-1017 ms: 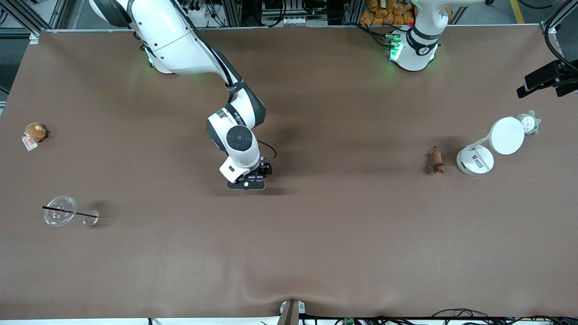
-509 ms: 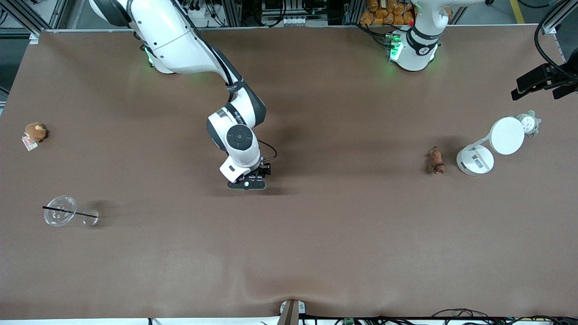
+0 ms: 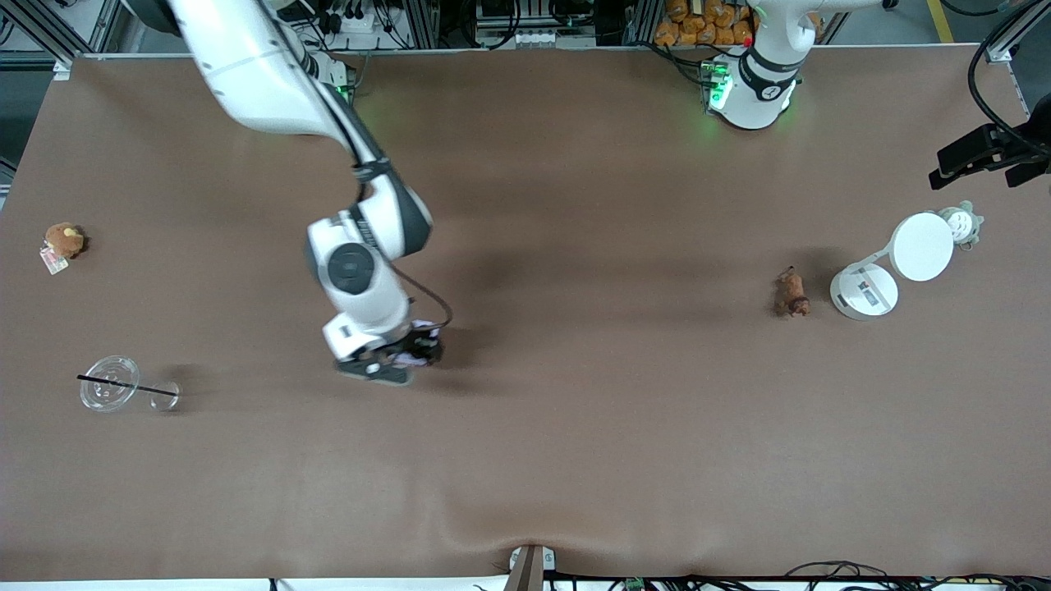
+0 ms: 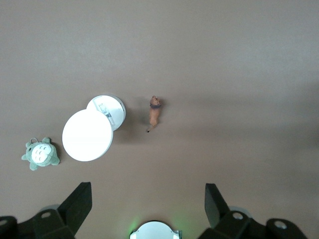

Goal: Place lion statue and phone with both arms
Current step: 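Carry the phone toward the glass cup with the right gripper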

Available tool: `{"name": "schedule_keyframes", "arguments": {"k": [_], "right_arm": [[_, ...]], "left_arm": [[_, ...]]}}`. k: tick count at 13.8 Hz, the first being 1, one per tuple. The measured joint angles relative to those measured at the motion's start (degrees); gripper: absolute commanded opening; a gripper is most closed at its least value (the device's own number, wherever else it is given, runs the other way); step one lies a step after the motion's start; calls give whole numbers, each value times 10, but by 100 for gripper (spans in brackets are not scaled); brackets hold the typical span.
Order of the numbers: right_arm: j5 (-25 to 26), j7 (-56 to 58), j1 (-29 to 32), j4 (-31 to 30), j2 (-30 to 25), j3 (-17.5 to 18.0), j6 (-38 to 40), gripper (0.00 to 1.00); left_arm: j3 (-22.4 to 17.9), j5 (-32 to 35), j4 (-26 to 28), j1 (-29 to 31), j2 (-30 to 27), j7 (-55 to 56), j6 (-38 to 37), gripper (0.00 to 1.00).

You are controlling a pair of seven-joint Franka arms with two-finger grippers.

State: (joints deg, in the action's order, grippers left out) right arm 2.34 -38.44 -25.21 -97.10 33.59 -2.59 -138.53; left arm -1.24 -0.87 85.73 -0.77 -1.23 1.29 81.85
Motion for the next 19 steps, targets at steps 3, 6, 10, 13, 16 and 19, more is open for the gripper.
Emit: {"name": "schedule_keyframes", "arguments": {"k": [3,6,10,13,16,19], "right_arm": [[1,111,56,23,-6,-1,-4,0],[2,250,125,31,5,-2,-45,0],[2,403,221,30,39,-2,-119,0],[1,410,244,29,57,-1,-127,0],[1,410,254,12,64,-1,-127,0],[1,410,281,-8,72,-1,-127,0]], "left_arm": [[1,0,3,0,6,0,3,100],[1,17,3,0,15,0,12,100],[1,21,3,0,15,-9,15,100],[1,21,2,0,15,-12,16,100],[1,21,2,0,15,-13,16,100],[2,21,1,0,15,-13,17,100]]}}
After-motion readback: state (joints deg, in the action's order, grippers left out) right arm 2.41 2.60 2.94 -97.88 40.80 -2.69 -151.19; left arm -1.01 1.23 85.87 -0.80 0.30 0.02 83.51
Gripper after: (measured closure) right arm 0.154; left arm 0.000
